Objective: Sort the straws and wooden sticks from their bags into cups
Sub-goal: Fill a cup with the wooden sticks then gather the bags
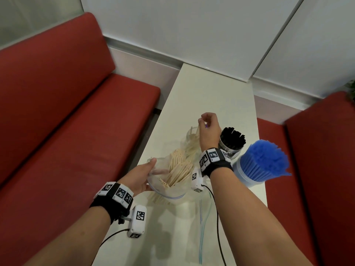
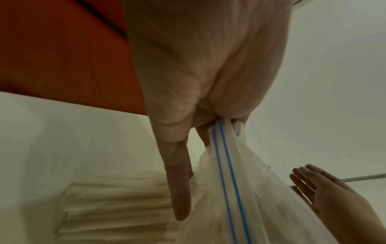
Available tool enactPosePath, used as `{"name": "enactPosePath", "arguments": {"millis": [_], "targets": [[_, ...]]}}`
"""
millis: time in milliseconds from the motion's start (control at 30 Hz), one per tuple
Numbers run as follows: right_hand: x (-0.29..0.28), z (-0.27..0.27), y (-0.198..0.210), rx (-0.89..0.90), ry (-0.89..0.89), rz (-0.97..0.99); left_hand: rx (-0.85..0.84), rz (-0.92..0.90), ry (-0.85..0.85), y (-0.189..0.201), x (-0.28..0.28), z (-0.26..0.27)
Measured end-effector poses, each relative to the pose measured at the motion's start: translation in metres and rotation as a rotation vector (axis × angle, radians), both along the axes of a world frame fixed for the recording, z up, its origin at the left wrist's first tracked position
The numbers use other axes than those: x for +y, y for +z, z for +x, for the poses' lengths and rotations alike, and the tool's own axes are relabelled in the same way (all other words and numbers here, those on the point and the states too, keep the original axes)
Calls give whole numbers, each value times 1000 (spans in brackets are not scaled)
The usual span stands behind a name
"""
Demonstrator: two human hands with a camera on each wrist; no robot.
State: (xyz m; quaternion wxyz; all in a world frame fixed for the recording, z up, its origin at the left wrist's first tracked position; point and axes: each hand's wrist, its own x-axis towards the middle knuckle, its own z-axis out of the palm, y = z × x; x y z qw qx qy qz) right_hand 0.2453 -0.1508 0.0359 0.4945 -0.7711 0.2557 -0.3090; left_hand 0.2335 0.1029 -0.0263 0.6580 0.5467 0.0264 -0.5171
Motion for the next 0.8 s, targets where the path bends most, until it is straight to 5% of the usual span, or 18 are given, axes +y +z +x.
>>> {"name": "enactPosePath", "arguments": {"millis": [167, 267, 367, 567, 800], "targets": [[1, -9, -2, 570, 390, -358, -5, 17, 11, 2, 3, 0], [11, -27, 16, 287, 306, -363, -17, 26, 39, 3, 3, -2], [30, -62, 26, 10, 95, -125, -8, 14, 68, 1, 3, -4], [83, -130, -34, 391, 128, 424, 47, -36, 160, -2, -7, -22], [93, -162, -66, 380, 45, 395, 49, -6, 175, -16, -16, -52]]}}
